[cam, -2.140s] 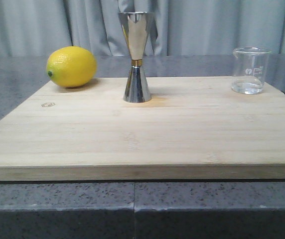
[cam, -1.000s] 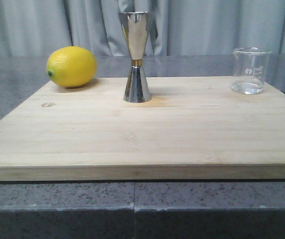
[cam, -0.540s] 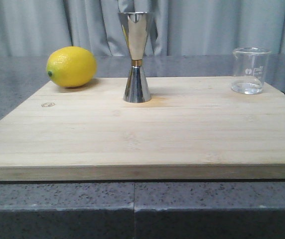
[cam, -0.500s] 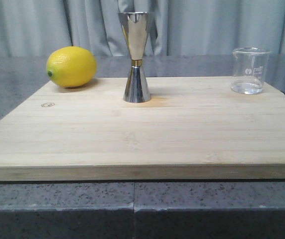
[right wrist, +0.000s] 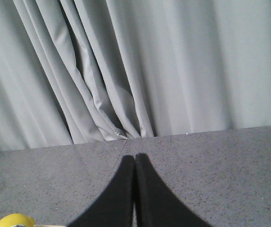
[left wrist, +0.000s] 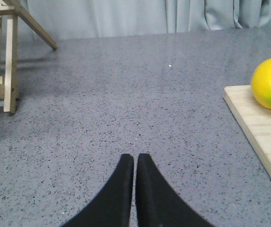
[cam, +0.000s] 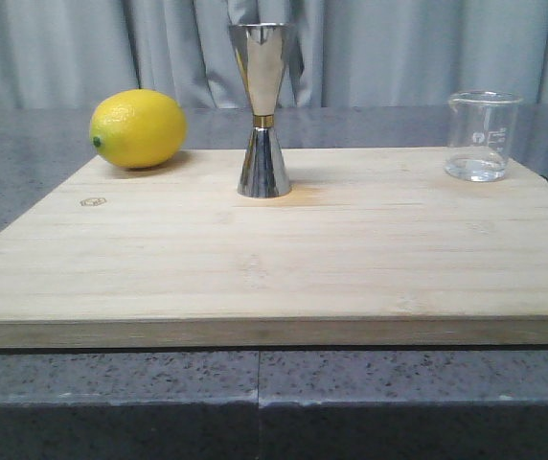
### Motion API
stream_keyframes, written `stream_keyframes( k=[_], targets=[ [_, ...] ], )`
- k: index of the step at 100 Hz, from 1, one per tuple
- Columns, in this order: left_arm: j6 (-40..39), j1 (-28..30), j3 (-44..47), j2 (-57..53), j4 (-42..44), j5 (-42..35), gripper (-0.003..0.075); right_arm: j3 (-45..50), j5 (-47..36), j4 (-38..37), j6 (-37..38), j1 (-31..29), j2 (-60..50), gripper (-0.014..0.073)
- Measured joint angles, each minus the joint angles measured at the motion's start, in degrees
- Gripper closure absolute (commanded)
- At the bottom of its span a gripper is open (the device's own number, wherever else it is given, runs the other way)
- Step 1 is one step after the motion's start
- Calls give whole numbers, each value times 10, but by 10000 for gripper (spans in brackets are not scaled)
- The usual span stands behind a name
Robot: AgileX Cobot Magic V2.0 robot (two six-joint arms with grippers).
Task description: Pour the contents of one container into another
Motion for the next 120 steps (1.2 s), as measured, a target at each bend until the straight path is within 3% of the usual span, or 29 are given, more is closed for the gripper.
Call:
stream_keyframes(
  k=[25,37,120],
  targets=[
    [0,0,155,-135,0,-135,739,0,0,0,0,0,0,666],
    [0,0,164,-148,0,-184,739,0,0,0,0,0,0,665],
    [0,0,164,-148,0,-189,739,0,0,0,0,0,0,666]
  ],
)
